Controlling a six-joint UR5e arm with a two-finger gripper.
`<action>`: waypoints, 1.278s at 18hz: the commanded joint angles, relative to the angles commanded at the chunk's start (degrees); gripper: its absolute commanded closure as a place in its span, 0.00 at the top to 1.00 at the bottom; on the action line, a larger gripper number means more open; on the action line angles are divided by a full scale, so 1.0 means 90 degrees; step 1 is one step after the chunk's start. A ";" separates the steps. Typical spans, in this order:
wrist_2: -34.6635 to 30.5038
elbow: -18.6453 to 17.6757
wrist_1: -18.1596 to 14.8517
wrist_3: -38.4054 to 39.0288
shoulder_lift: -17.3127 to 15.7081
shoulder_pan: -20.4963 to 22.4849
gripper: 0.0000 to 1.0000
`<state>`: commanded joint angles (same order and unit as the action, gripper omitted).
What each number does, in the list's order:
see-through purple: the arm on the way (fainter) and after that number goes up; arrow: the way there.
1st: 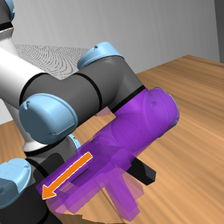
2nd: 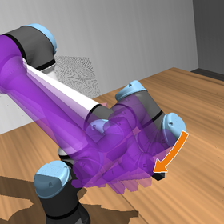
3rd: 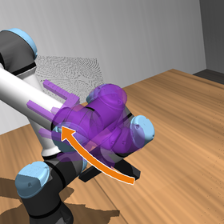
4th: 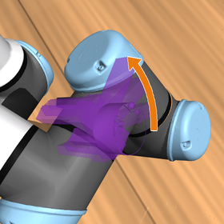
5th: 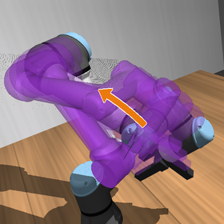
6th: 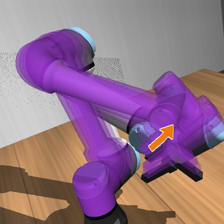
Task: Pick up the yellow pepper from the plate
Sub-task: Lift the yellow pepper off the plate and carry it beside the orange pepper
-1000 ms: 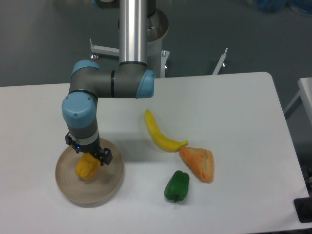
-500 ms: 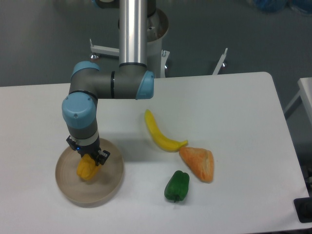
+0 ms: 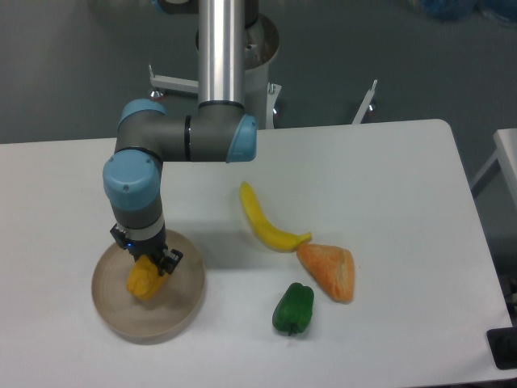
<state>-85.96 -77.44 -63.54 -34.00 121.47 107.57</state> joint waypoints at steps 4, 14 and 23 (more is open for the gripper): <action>0.0000 0.0157 -0.0049 -0.0712 -0.0137 0.0605 0.48; -0.0010 0.0401 -0.0069 -0.2354 -0.0235 0.2070 0.48; -0.0537 0.0596 -0.0049 -0.3205 0.0068 0.2647 0.48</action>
<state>-90.79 -72.07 -63.98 -62.84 122.08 131.39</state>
